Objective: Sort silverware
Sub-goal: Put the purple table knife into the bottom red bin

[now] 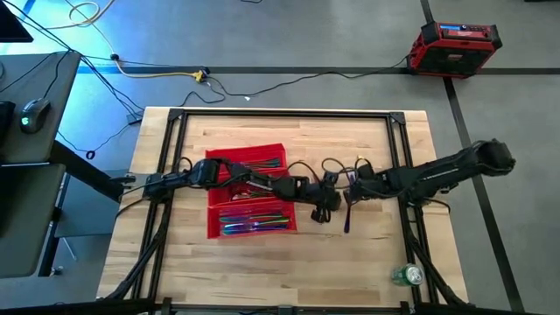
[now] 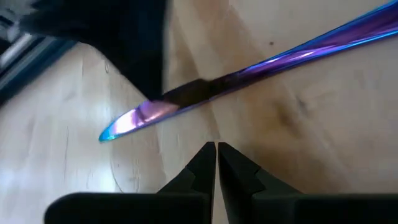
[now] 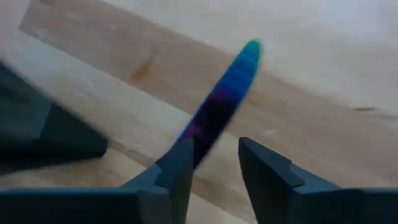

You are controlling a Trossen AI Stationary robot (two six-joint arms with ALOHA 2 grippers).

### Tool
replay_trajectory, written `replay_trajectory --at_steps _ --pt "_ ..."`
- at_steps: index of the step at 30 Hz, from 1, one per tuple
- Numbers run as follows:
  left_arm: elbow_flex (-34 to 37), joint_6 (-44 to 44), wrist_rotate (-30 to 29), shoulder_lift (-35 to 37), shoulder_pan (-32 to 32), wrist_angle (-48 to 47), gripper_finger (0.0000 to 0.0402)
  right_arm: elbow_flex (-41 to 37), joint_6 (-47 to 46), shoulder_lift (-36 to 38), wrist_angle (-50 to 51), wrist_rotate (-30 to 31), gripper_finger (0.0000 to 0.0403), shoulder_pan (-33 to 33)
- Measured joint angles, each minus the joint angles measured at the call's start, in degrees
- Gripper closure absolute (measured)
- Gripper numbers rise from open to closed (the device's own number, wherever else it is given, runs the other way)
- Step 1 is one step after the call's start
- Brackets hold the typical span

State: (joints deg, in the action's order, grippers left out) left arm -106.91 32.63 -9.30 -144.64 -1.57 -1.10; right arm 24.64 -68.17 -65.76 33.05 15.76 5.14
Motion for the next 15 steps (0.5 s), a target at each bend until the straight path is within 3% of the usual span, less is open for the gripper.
replay_trajectory --at_steps 4,15 --pt "0.0 -1.7 1.5 -0.1 0.9 -0.9 0.0401 -4.1 1.6 0.0 -8.4 -3.2 0.0266 -2.6" --pt "0.2 -2.0 2.5 -0.1 0.9 -1.1 0.0401 -5.0 2.9 -0.2 -16.6 -5.4 0.0265 -1.2"
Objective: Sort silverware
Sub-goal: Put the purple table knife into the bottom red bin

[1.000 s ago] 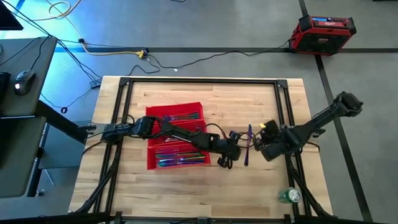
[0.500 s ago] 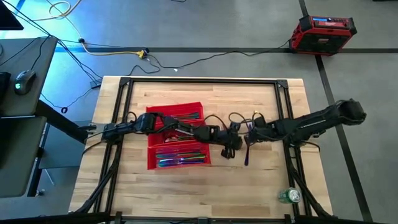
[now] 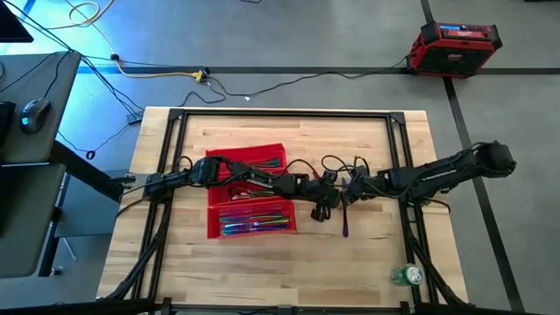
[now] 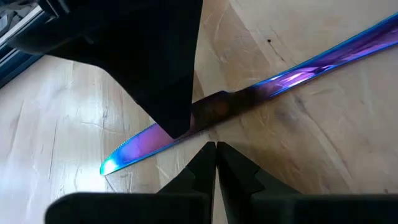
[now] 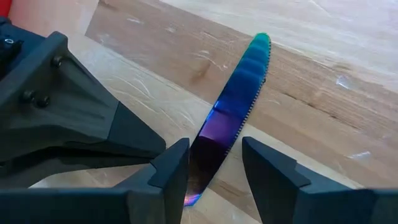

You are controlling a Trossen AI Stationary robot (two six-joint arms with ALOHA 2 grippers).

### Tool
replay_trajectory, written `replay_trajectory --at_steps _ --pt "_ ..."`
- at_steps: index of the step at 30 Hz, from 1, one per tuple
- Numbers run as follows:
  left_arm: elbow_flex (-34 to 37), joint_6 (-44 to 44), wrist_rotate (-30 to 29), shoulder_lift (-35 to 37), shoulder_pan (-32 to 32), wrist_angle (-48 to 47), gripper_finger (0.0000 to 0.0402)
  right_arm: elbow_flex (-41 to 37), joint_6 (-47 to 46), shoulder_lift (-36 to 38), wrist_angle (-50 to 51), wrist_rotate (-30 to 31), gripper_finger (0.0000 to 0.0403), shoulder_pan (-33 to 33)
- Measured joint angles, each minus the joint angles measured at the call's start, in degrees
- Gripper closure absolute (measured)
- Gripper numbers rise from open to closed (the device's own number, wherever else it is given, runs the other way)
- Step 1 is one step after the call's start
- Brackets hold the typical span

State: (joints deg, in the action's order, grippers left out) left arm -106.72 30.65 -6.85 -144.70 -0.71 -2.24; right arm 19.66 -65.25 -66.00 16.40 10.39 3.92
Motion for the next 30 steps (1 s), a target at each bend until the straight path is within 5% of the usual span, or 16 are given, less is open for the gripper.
replay_trajectory --at_steps 18,30 --pt "0.0 -0.3 -0.5 0.0 -1.1 -1.3 0.0401 0.1 -0.4 0.3 1.1 -5.6 0.0265 -0.2" --pt "-0.1 4.6 -5.4 0.1 -2.6 -1.4 0.0402 0.0 -1.0 6.9 5.9 -8.2 0.0265 -4.0"
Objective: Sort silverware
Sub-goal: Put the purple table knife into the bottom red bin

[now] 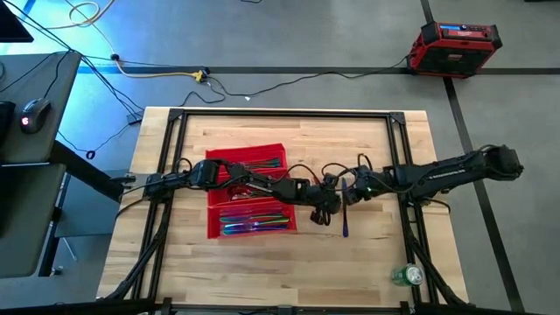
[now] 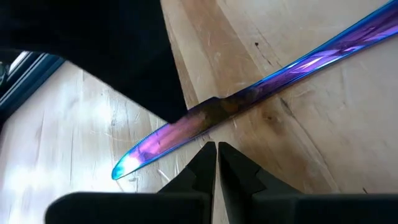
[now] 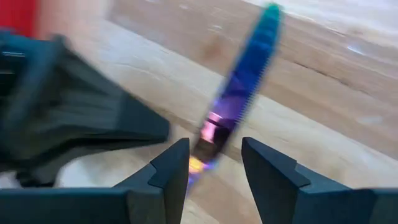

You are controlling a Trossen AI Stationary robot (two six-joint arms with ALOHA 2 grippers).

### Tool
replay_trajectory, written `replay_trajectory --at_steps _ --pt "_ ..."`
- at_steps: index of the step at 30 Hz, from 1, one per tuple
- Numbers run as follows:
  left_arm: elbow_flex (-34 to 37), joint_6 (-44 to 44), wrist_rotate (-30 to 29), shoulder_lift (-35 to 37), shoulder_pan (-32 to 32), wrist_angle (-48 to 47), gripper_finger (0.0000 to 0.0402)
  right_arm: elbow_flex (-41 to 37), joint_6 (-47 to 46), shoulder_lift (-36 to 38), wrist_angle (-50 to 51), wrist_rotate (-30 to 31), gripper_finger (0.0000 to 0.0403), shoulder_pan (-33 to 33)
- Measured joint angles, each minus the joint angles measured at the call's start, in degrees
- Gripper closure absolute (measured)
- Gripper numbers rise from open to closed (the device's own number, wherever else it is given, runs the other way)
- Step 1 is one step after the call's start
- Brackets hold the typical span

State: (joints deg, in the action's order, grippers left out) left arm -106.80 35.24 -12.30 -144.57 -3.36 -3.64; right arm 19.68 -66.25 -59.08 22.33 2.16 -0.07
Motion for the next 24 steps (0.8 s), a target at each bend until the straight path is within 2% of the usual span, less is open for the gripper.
replay_trajectory --at_steps 3,7,13,20,24 --pt "0.0 0.2 1.1 0.0 0.1 0.0 0.0402 0.0 -1.2 -2.0 0.4 -1.0 0.0265 -0.3" --pt "0.0 0.4 4.4 0.0 0.5 -1.2 0.0402 0.1 -1.1 -6.0 -4.9 -1.4 0.0265 -0.3" --pt "0.2 0.8 5.0 0.1 0.9 -1.8 0.0402 0.6 0.1 -13.1 -10.5 -2.3 0.0265 -1.4" --pt "0.2 1.4 6.3 -0.3 1.3 -2.2 0.0402 0.1 4.1 -14.5 -17.1 -4.3 0.0265 -3.2" --pt "0.1 1.9 6.0 -1.2 1.3 -1.6 0.0402 0.1 2.9 -14.9 -18.6 -5.6 0.0265 -3.5"
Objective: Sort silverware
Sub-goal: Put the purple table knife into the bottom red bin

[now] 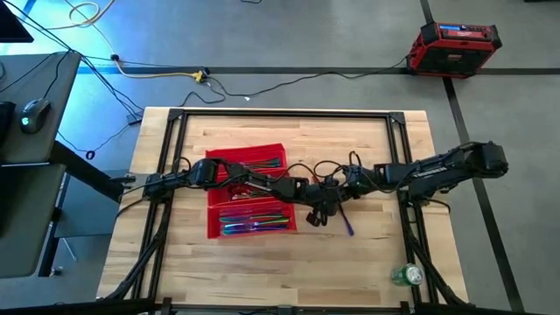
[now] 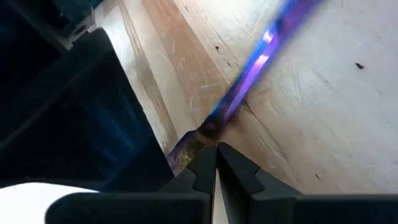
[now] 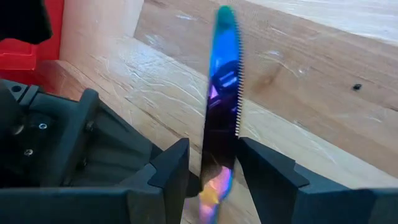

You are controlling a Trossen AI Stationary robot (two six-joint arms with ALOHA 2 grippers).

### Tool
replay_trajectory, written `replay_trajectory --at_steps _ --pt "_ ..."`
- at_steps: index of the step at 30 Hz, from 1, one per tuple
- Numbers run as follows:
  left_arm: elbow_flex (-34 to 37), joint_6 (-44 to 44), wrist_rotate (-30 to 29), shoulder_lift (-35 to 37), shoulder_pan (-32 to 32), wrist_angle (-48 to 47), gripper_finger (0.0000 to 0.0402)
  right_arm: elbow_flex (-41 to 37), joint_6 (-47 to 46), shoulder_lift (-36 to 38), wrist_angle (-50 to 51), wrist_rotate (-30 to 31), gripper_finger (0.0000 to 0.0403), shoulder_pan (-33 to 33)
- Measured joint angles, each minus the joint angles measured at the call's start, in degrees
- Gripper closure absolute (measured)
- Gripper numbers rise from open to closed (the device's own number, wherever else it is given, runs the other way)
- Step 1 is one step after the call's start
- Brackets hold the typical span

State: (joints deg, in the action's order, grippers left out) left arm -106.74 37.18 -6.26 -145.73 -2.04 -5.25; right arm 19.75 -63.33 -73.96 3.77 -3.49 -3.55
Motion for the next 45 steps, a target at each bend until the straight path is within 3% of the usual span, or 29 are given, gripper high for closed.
replay_trajectory --at_steps 9,18,29,45 --pt "0.0 -0.3 -1.3 0.0 -0.1 0.8 0.0402 0.0 2.2 -1.2 -1.6 -2.2 0.0265 -0.4" --pt "0.1 2.5 -9.5 4.4 -2.8 -9.8 0.0402 0.3 5.8 -1.1 1.0 -5.2 0.0265 -2.4" --pt "0.0 -0.4 -1.3 2.4 1.0 -10.3 0.0402 -0.1 6.3 -1.1 0.9 -8.2 0.0265 -2.7" --pt "0.0 -0.1 -0.8 1.2 1.2 -5.6 0.0401 -0.1 12.2 -4.3 -4.4 -14.9 0.0265 -4.3"
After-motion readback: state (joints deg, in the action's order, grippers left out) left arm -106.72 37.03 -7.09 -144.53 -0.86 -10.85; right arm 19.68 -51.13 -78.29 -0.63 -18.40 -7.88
